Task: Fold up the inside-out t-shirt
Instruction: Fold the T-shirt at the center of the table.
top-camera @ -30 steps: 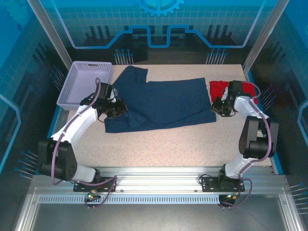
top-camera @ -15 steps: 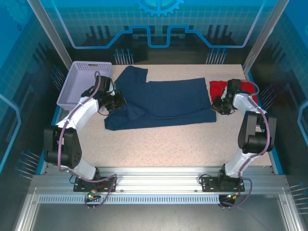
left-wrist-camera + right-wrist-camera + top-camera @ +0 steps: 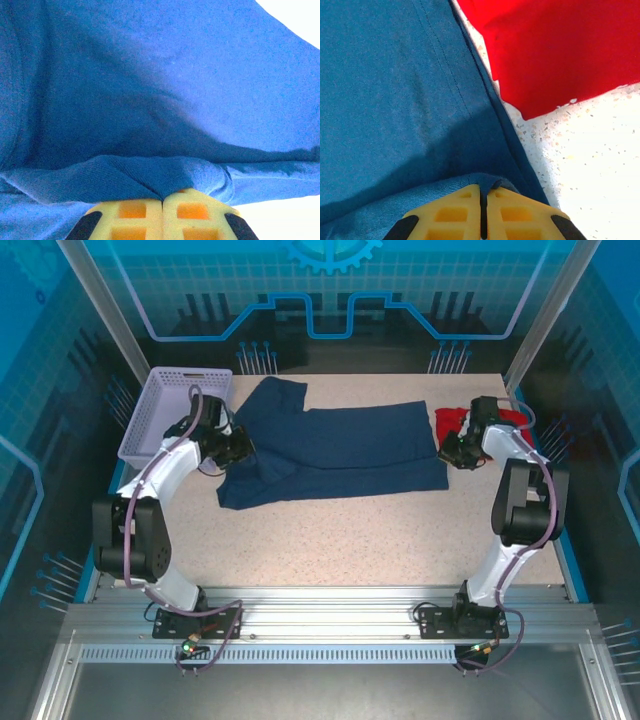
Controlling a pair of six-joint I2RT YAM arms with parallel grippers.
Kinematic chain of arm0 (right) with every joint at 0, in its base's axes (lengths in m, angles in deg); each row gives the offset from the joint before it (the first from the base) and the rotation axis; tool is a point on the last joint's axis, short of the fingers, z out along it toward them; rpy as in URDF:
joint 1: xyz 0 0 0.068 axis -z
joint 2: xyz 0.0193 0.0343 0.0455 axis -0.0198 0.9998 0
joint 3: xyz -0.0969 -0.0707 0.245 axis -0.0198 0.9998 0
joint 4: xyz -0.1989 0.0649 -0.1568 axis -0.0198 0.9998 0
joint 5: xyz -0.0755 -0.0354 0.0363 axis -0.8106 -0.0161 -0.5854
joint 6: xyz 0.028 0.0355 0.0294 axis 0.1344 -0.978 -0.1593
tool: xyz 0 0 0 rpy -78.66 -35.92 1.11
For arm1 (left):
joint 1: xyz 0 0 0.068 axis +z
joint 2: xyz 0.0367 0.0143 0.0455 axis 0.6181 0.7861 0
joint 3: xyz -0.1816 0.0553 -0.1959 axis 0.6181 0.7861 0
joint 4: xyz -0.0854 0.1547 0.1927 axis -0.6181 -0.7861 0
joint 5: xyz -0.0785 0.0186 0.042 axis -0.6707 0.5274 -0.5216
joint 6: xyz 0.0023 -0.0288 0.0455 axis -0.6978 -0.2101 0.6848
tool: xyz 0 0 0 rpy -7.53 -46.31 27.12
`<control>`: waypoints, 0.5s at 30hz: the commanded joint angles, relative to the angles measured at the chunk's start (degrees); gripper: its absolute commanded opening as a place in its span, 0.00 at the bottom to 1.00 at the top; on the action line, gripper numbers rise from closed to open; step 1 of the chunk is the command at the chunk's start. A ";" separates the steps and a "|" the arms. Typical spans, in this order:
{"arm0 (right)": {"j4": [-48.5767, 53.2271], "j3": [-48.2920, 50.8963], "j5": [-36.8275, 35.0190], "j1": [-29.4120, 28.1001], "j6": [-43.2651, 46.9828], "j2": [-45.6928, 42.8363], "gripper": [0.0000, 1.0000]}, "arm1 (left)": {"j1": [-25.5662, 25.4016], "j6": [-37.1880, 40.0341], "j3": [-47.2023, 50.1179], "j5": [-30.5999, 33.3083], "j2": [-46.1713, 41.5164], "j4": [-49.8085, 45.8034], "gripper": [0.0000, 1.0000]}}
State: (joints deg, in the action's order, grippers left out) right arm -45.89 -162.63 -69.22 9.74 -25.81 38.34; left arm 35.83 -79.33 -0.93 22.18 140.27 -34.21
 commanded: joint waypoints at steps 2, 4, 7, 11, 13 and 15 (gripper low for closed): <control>-0.17 -2.99 -0.14 -1.19 -0.76 2.34 0.09 | 0.67 1.39 -2.28 -1.65 1.94 1.50 0.00; 0.01 -3.94 -0.14 -1.72 -0.88 3.22 0.09 | 0.68 1.53 -2.82 -1.43 2.62 1.63 0.00; 0.09 -5.05 -0.14 -2.11 -0.94 4.40 0.09 | 1.02 1.70 -3.81 -1.21 3.58 1.41 0.00; 0.59 -6.77 -0.44 -2.50 -0.86 5.87 0.09 | 1.60 1.95 -4.54 -0.99 4.65 1.39 0.00; 0.89 -7.56 -0.91 -2.65 -0.64 6.60 0.08 | 1.90 1.86 -4.85 -1.01 5.14 1.50 0.00; 1.30 -8.49 -1.23 -2.84 -0.42 7.39 0.09 | 2.15 1.88 -5.41 -0.95 5.72 1.33 0.00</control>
State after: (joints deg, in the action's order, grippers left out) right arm -45.87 -168.92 -69.46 7.77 -25.99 44.08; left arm 36.96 -79.29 -4.14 21.89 144.75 -32.99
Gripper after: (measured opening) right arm 0.088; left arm 0.054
